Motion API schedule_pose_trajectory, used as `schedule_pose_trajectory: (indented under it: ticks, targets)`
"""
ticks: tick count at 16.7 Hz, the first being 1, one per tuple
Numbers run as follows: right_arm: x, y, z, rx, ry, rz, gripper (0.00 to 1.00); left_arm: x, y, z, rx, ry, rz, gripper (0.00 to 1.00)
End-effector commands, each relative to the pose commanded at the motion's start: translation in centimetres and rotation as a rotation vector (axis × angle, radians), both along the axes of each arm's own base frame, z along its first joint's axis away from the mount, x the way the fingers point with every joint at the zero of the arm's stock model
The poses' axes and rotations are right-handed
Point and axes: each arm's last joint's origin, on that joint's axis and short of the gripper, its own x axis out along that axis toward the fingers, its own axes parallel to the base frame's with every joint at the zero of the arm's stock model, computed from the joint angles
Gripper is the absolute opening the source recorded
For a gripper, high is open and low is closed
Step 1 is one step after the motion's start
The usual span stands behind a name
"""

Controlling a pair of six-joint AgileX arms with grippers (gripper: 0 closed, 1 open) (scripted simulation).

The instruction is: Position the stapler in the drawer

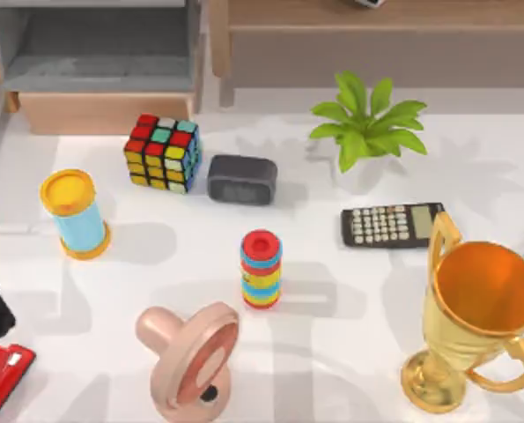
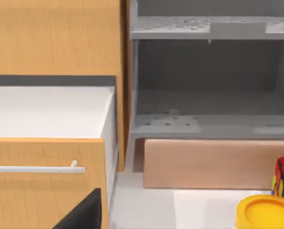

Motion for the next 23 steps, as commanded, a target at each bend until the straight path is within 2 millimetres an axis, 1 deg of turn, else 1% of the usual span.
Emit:
schedule_pose_trajectory:
  ticks: [2,4,7,9,11,15,18,20,23]
  targets:
    - [0.0,0.0,0.0,0.000,0.000,0.000,1.00,0.0,0.0,0.0,0.001,0.001,0.000,1.00]
    - [0.0,0.0,0.0,0.000,0.000,0.000,1.00,0.0,0.0,0.5,0.016,0.036,-0.002,1.00]
    - [0.0,0.0,0.0,0.000,0.000,0.000,1.00,0.4,-0.1,1.6,0.062,0.185,-0.012,1.00]
    - [0.0,0.0,0.0,0.000,0.000,0.000,1.00,1.1,-0.1,2.2,0.101,0.347,-0.028,1.00]
    - [0.0,0.0,0.0,0.000,0.000,0.000,1.00,2.1,-0.2,2.4,0.139,0.545,-0.052,1.00]
    - [0.0,0.0,0.0,0.000,0.000,0.000,1.00,5.0,-0.3,1.8,0.208,0.980,-0.126,1.00]
    - [0.0,0.0,0.0,0.000,0.000,0.000,1.00,7.1,-0.4,1.1,0.251,1.259,-0.194,1.00]
    - [0.0,0.0,0.0,0.000,0.000,0.000,1.00,8.3,-0.5,0.7,0.273,1.399,-0.238,1.00]
    - [0.0,0.0,0.0,0.000,0.000,0.000,1.00,9.5,-0.6,0.7,0.298,1.521,-0.287,1.00]
